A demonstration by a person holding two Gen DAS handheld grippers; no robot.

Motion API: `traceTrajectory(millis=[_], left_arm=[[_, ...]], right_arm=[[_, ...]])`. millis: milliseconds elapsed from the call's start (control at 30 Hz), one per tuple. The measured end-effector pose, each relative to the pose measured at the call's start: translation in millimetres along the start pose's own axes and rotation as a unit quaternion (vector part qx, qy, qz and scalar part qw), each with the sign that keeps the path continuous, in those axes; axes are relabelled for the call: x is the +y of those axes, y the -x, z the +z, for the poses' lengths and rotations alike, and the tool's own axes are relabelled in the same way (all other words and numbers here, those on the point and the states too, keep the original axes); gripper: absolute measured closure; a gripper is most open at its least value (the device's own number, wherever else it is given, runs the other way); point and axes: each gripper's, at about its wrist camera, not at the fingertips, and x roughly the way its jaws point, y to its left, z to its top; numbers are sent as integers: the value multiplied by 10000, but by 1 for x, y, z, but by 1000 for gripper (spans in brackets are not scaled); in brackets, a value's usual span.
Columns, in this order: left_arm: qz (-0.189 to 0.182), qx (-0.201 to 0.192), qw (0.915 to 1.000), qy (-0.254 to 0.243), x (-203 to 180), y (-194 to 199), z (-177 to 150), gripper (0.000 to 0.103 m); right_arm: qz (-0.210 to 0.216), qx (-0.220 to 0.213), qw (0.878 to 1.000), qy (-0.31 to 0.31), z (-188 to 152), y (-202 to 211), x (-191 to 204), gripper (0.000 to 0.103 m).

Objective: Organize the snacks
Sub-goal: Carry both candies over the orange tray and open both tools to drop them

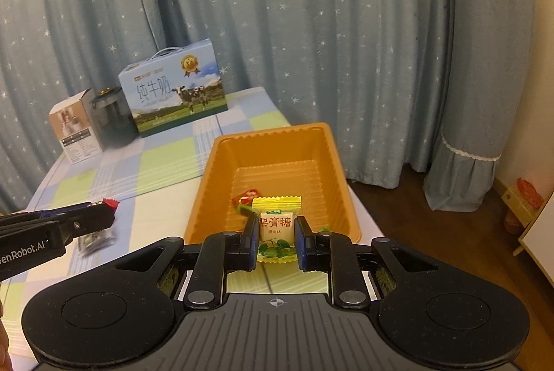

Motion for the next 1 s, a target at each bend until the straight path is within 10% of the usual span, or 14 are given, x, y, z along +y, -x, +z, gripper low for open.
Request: traceTrajectory(millis=[1000], left_arm=[[-449,624,9969,-169,-4,-127,17,85]], right_arm=[[129,265,9996,-27,45,-102,-44,82]])
